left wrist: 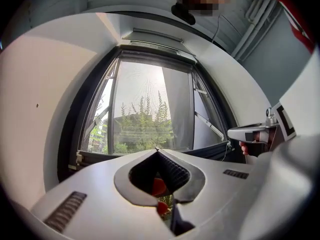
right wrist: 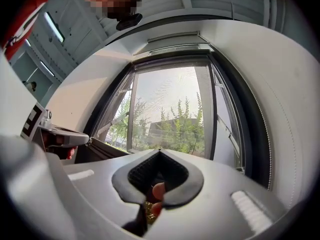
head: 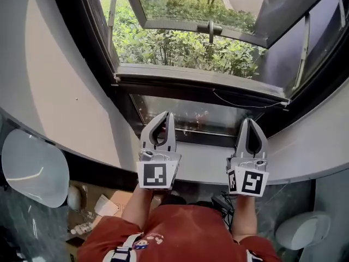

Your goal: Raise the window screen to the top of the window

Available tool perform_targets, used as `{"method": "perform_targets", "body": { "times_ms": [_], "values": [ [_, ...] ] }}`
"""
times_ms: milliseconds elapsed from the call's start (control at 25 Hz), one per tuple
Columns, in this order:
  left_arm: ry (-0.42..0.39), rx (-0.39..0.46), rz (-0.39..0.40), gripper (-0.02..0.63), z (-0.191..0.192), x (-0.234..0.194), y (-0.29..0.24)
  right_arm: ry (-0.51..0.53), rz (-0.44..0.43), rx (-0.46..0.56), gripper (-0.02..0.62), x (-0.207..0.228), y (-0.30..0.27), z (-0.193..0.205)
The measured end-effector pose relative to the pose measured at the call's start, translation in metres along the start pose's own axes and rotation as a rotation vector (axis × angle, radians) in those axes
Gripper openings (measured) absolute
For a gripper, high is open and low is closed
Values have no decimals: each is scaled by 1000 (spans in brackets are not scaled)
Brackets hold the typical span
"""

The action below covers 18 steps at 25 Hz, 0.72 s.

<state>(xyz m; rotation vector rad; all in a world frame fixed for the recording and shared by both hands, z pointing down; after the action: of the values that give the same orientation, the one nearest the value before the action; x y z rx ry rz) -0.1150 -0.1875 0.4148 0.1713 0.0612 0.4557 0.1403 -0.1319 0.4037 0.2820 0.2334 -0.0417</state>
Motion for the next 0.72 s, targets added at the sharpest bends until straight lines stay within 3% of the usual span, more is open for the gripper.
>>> {"method": "perform_targets", "body": {
  "times_ms": [720],
  "values": [
    [-47,9,-23,5,3,12,-50,-22,-4,28,9,39,-34,21]
  ]
}}
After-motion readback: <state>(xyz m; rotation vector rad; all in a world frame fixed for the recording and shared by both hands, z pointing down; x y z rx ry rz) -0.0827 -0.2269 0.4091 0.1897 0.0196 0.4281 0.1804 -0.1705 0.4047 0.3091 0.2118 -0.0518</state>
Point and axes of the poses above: the fingertips, and each gripper's own axes: y backward along the fingers, x to its right, z out of its underside, the point moved 10 cm from there along y, backward along the fingers, and after that the axes turned 4 degrees about y, right-handed, at the moved point
